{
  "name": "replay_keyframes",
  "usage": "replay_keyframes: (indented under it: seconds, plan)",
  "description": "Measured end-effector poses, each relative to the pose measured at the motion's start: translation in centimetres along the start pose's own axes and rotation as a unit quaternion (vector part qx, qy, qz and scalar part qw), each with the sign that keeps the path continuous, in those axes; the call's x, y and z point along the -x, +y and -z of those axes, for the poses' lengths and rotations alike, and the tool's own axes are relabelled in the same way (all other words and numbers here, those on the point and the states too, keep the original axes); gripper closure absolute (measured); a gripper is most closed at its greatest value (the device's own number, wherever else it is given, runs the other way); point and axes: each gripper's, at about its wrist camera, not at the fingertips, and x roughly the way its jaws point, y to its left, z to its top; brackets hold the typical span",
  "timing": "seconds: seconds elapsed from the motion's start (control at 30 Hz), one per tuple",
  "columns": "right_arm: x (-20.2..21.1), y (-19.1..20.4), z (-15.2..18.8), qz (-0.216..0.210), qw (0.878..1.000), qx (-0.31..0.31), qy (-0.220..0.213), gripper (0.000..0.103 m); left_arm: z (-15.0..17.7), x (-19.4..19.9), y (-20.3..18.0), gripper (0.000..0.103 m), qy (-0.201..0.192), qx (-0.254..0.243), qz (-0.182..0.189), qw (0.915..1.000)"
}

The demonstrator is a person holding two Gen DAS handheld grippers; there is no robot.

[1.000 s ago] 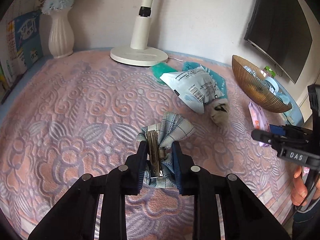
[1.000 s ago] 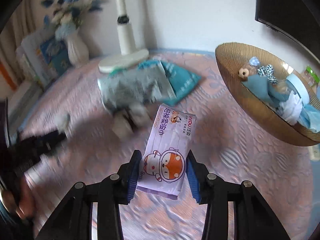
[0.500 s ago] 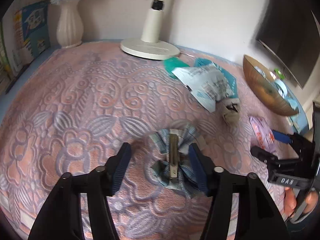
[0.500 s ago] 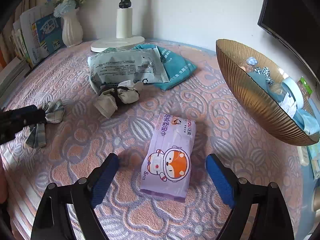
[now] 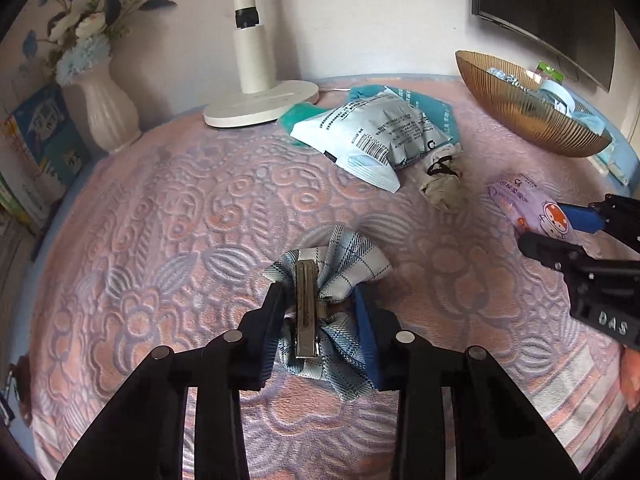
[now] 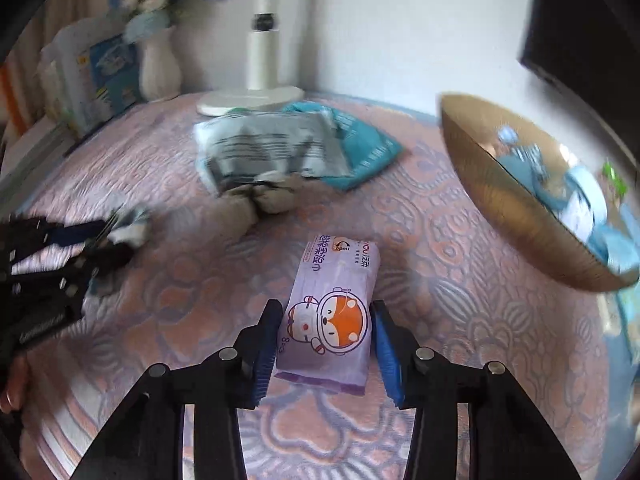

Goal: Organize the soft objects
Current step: 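Grasp the plaid bow clip with the left tool while the right tool grasps the lavender wipes pack, then carry the bow clip and wipes pack into the amber bowl and release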

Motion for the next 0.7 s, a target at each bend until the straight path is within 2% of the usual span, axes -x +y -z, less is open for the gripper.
replay_keyframes:
  seconds: [0.07,0.13,0.23,0.3,0.4,0.53,0.6,0.7]
  plan:
    - [0.4,1.0,0.2,0.003,1.0,0.024,-0.009,0.061,0.1,0.3,-0.5,0.08,-0.003,-0.009,-0.013,0.9999]
    - [1.3,1.0,0.3,-0.004,0.999,0.023,-0.027,0.061,0.2,0.7,-0.5,0.081,-0.008,-0.009,-0.008,0.9999]
    - [2.8,-0.6,0.0,-0.045,0.998,-0.012,-0.047,0.062,0.1,2.6,0.5,0.081,-0.031,0.03,0.056,0.9975]
    - [3.8,-1.6,-0.7,-0.049,0.996,-0.026,-0.065,0.062,-0.5,4.1,0.7,0.081,-0.048,0.05,0.076,0.9947]
    - [7.1,-3.1,-1.3,-0.036,0.992,-0.03,-0.116,0.062,-2.0,5.5,0.4,0.081,-0.064,0.057,0.087,0.9925]
    - [12.0,-5.1,-2.2,-0.001,0.983,-0.029,-0.183,0.062,-4.6,7.3,-1.0,0.081,-0.09,0.043,0.103,0.9896]
    - [14.0,-7.2,-2.9,0.017,0.977,-0.049,-0.208,0.062,-6.4,8.1,-2.4,0.081,-0.106,0.03,0.117,0.9869]
    - [15.5,-10.4,-4.3,0.035,0.971,-0.081,-0.221,0.062,-9.9,8.1,-4.1,0.081,-0.113,0.02,0.126,0.9854]
